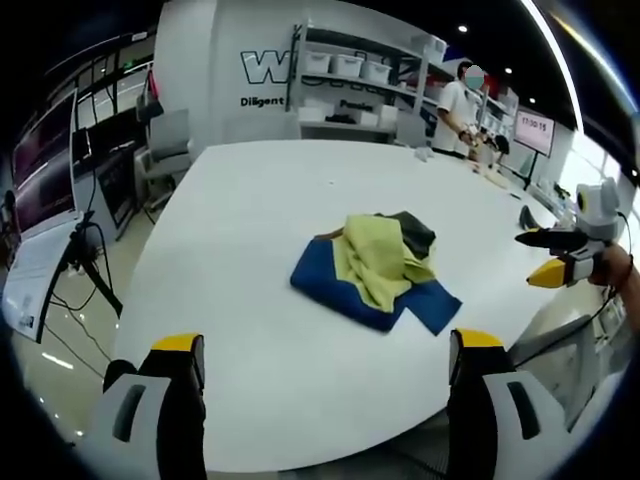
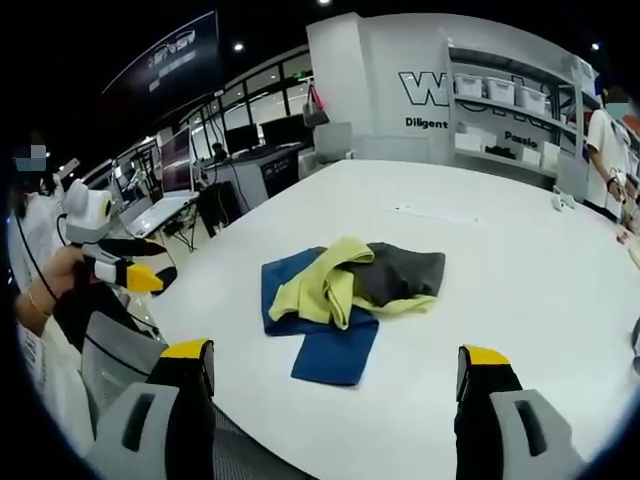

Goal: Fold the garment on the visible template until the final outline fits inside the template.

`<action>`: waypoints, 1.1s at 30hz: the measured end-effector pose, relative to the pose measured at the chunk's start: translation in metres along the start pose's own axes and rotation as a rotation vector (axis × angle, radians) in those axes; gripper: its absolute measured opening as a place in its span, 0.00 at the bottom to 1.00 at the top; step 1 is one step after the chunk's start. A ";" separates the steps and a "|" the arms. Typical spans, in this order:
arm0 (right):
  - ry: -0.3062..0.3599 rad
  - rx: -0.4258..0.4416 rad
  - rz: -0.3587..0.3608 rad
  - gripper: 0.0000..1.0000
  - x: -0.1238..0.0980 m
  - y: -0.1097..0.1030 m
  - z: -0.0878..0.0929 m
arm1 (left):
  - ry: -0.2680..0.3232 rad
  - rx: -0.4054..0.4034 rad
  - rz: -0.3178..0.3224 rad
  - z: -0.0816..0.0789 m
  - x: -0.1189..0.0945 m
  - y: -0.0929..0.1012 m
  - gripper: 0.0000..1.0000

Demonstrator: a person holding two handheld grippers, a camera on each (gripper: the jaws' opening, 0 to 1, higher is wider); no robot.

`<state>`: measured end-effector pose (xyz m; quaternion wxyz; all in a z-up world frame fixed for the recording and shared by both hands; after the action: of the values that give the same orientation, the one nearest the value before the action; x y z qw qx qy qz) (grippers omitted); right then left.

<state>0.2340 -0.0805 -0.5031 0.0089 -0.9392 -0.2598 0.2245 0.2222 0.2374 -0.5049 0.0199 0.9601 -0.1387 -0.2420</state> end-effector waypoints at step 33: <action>0.015 -0.055 -0.168 0.95 0.064 -0.037 -0.011 | -0.022 -0.007 0.005 0.001 0.011 -0.001 0.97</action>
<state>0.2698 -0.0165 -0.5148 0.0038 -0.9156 -0.3437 0.2086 0.2315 0.2354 -0.5105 0.0221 0.9570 -0.1404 -0.2530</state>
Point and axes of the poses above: the point that each gripper's makers call its tool centre point, and the gripper's own axes: x roughly forward along the fingers, y roughly to its right, z roughly out of its underside, the point moved 6 cm from there along -x, roughly backward along the fingers, and after that the axes turned 11 degrees about y, right-handed, at the moved point
